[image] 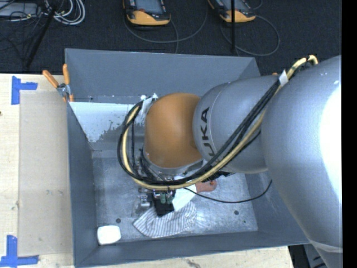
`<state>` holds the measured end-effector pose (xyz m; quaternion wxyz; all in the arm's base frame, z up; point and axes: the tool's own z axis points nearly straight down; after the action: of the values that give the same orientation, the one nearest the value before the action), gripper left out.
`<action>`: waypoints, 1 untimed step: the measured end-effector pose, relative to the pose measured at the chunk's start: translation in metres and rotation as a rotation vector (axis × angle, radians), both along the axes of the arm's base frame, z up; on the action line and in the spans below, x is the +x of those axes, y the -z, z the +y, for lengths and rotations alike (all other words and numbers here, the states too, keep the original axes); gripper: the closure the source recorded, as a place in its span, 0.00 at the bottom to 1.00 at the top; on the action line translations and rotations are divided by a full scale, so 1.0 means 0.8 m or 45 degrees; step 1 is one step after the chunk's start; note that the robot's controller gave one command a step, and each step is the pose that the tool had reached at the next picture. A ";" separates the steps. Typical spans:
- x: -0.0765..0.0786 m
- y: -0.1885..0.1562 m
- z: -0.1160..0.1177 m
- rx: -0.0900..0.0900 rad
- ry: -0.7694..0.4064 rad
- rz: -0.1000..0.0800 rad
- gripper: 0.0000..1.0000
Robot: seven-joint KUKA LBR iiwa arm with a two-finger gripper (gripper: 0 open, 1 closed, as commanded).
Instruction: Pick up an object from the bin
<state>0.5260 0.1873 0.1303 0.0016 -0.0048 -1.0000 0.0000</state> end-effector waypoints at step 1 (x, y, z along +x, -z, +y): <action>0.000 0.000 0.000 0.000 0.000 0.000 0.00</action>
Offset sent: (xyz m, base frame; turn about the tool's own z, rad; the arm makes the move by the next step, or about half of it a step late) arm -0.0412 -0.0383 -0.0522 -0.2077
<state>0.5260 0.1873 0.1303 0.0016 -0.0049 -1.0000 0.0000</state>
